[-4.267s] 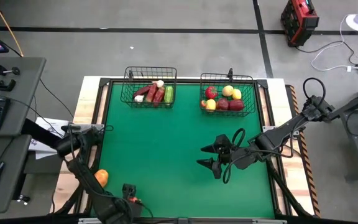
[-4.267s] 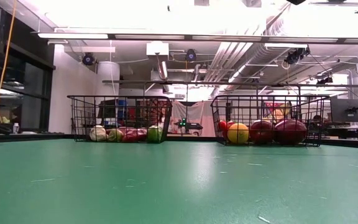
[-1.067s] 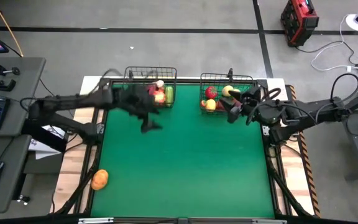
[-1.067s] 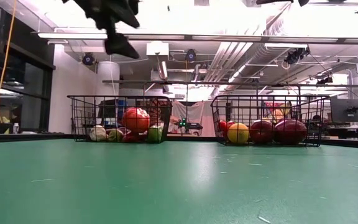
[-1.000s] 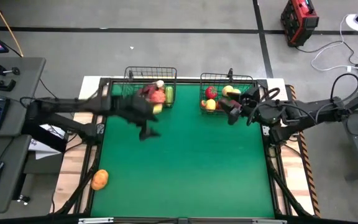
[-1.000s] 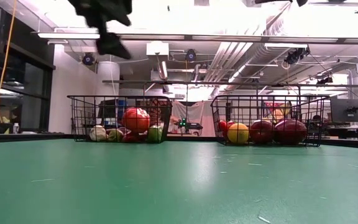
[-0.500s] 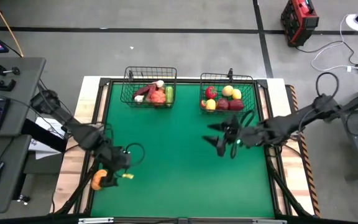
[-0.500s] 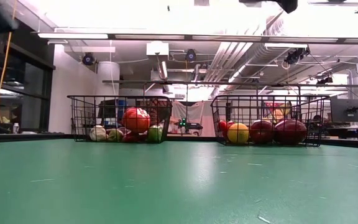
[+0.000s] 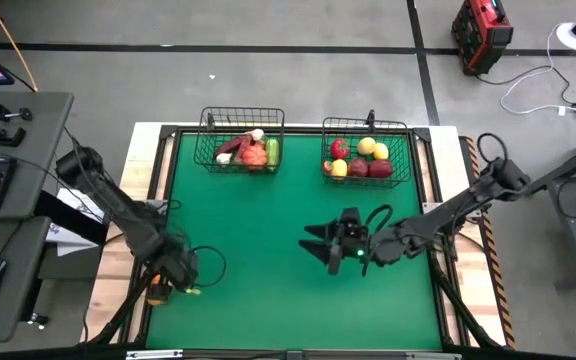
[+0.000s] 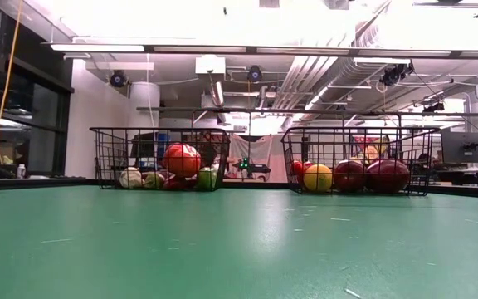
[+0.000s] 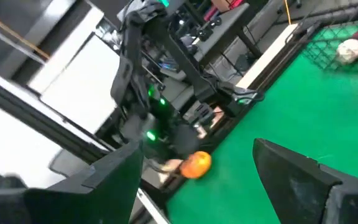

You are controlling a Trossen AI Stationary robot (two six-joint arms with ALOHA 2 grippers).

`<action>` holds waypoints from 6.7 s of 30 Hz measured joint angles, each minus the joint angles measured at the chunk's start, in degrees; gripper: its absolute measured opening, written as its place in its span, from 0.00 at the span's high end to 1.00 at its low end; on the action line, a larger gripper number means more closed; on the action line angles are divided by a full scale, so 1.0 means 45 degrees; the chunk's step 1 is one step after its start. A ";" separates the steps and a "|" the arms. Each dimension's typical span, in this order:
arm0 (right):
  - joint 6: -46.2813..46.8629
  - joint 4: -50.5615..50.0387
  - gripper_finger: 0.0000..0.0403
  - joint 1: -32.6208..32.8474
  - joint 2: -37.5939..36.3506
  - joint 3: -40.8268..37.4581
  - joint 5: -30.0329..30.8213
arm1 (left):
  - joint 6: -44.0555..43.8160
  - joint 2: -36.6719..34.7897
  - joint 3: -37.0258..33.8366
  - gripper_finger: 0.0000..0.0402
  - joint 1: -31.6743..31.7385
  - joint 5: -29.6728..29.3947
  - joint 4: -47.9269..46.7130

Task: Sort produce into baskets
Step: Put the brown potato into the left wire basket, then return to Home Position

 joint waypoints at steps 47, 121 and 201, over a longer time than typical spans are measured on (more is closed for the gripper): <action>0.0437 0.0203 0.27 -0.0767 0.0836 0.0015 -0.2735 | -1.1911 0.4962 0.1705 0.00 -0.3047 0.0548 -0.0028; -0.6286 -0.1787 0.27 -0.0694 -0.3093 0.0024 0.2913 | 0.0843 -0.0507 0.4129 0.36 0.8919 -0.6709 0.3906; -0.6146 -0.4835 0.27 -1.2439 -0.5745 0.0063 -0.9913 | 0.4218 -0.0429 0.2400 0.01 1.9354 0.3467 1.6009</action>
